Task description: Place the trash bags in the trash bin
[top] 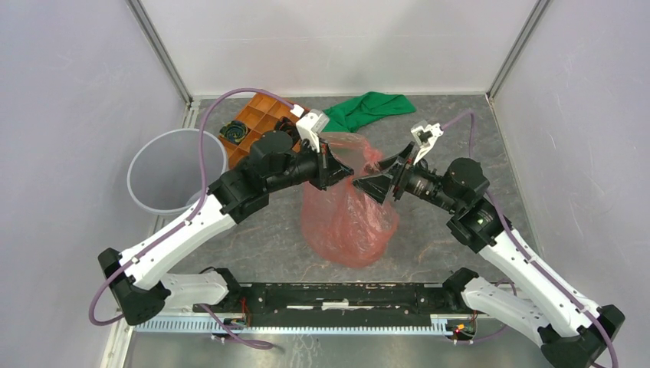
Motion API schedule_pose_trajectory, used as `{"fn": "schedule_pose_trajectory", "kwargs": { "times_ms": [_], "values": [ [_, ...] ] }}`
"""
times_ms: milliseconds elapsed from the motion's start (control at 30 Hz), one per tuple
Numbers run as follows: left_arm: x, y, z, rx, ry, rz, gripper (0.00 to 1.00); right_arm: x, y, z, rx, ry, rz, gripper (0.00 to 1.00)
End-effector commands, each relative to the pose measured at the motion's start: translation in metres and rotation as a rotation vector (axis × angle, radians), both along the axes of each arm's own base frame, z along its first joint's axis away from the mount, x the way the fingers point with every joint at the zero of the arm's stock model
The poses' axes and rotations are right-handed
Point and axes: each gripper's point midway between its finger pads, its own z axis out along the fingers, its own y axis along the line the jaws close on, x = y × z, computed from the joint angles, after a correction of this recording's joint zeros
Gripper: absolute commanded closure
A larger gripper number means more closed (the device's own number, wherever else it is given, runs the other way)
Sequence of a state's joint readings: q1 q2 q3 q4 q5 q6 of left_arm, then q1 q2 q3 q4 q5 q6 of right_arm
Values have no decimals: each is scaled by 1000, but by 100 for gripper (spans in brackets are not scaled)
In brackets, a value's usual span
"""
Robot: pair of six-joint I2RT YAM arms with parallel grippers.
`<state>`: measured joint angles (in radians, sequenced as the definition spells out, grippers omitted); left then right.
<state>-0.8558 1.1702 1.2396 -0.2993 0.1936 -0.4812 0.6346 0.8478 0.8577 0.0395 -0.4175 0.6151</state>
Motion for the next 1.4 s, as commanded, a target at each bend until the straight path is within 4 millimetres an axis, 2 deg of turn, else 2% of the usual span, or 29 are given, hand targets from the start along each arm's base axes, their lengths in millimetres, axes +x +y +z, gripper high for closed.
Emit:
{"fn": "schedule_pose_trajectory", "kwargs": {
  "times_ms": [0, 133, 267, 367, 433, 467, 500, 533, 633, 667, 733, 833, 900, 1000, 1167, 1367],
  "values": [
    [-4, -9, 2, -32, 11, -32, 98, -6, -3, 3, 5, -8, -7, 18],
    [-4, -11, -1, -24, 19, -29, 98, -8, 3, -13, -45, 7, -9, 12],
    [-1, -13, -1, -28, 28, -17, 98, -7, 9, -35, -160, -4, -60, 11],
    [-1, -13, 2, -35, 31, -20, 98, -3, 7, -54, -270, -15, -141, 20],
    [-2, -12, 1, -29, 32, -16, 98, 6, -2, -59, -315, -37, -220, 42],
    [-1, -10, 2, -24, 30, -7, 92, 10, -6, -59, -327, -52, -248, 59],
    [0, -7, 2, -15, 30, 7, 82, 15, -13, -61, -345, -60, -293, 82],
    [3, 1, 1, 13, 33, 44, 67, 20, -21, -64, -369, -63, -339, 98],
    [9, 36, 11, 84, 0, 181, 20, 33, -49, -66, -424, -85, -485, 99],
    [11, 52, 16, 107, -21, 241, 11, 36, -57, -67, -438, -91, -529, 99],
    [13, 89, 23, 162, -54, 370, 2, 40, -72, -65, -449, -112, -597, 99],
    [17, 151, 18, 291, -73, 602, 0, 42, -90, -64, -448, -142, -673, 99],
    [19, 192, 4, 423, -70, 759, 0, 42, -100, -61, -455, -167, -709, 99],
    [20, 236, -9, 596, -61, 932, 0, 41, -106, -55, -445, -204, -724, 99],
    [33, 285, -12, 718, -41, 1098, 0, 39, -106, -50, -445, -236, -709, 99],
    [61, 315, -25, 738, 12, 1179, 0, 36, -94, -56, -432, -229, -650, 99]
  ]
}}
